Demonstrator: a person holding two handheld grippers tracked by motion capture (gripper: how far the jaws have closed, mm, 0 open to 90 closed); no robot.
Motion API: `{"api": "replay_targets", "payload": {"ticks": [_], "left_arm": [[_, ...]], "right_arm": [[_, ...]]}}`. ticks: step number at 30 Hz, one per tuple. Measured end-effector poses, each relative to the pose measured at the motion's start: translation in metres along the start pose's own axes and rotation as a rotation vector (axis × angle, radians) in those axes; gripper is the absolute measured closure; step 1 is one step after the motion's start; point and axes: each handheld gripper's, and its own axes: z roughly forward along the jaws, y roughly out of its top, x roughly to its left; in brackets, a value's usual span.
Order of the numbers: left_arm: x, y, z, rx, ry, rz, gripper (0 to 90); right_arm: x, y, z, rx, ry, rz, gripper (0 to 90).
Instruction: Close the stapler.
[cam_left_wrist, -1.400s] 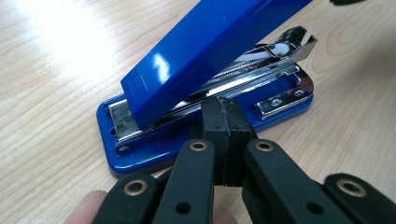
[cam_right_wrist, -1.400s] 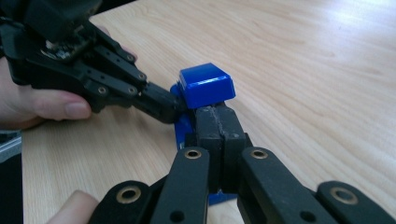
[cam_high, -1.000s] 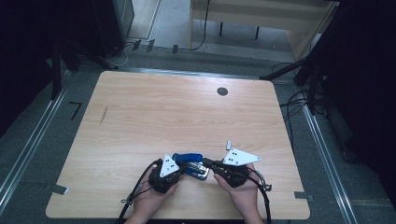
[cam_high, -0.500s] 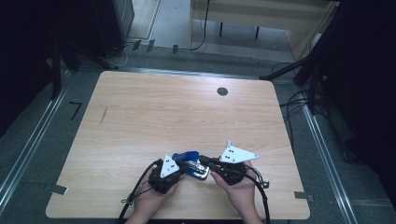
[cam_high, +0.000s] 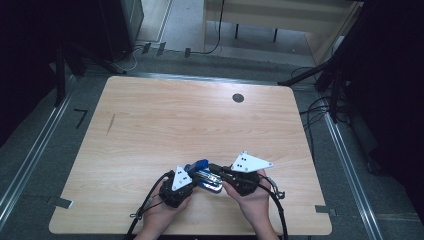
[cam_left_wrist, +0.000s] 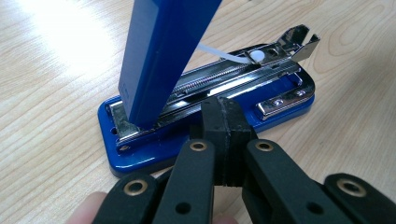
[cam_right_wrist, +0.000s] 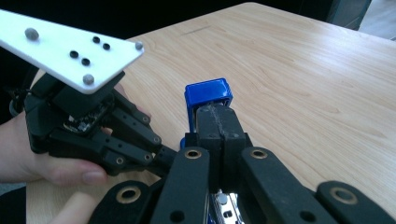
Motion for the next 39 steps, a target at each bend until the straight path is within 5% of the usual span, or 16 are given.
{"api": "replay_targets", "payload": {"ticks": [39], "left_arm": [[-0.002, 0.0, 0.0, -0.003, 0.013, 0.01, 90.0]], "right_arm": [[0.006, 0.029, 0.029, 0.003, 0.035, -0.048, 90.0]]}}
